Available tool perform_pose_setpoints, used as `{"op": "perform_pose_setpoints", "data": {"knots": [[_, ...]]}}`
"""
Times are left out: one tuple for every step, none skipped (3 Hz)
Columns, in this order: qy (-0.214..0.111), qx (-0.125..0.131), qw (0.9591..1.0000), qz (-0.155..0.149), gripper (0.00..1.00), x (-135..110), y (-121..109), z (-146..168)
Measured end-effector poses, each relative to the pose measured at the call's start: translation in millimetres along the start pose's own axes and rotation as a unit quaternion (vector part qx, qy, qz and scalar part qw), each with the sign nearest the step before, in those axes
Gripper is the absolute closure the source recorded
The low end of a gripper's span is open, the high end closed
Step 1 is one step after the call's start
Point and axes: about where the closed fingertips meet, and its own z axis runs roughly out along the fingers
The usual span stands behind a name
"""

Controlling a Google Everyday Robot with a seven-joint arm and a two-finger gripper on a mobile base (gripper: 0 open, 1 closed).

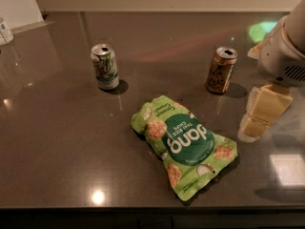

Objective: Pick green rice chip bag

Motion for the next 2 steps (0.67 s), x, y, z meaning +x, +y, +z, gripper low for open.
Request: {"op": "perform_pose_setpoints", "data": {"knots": [[-0.01, 0.002, 0.9993, 0.035, 0.0, -13.2, 11.6, 30.7], [-0.026, -0.002, 0.9977, 0.063, 0.0, -28.4, 17.8, 60.2]]}}
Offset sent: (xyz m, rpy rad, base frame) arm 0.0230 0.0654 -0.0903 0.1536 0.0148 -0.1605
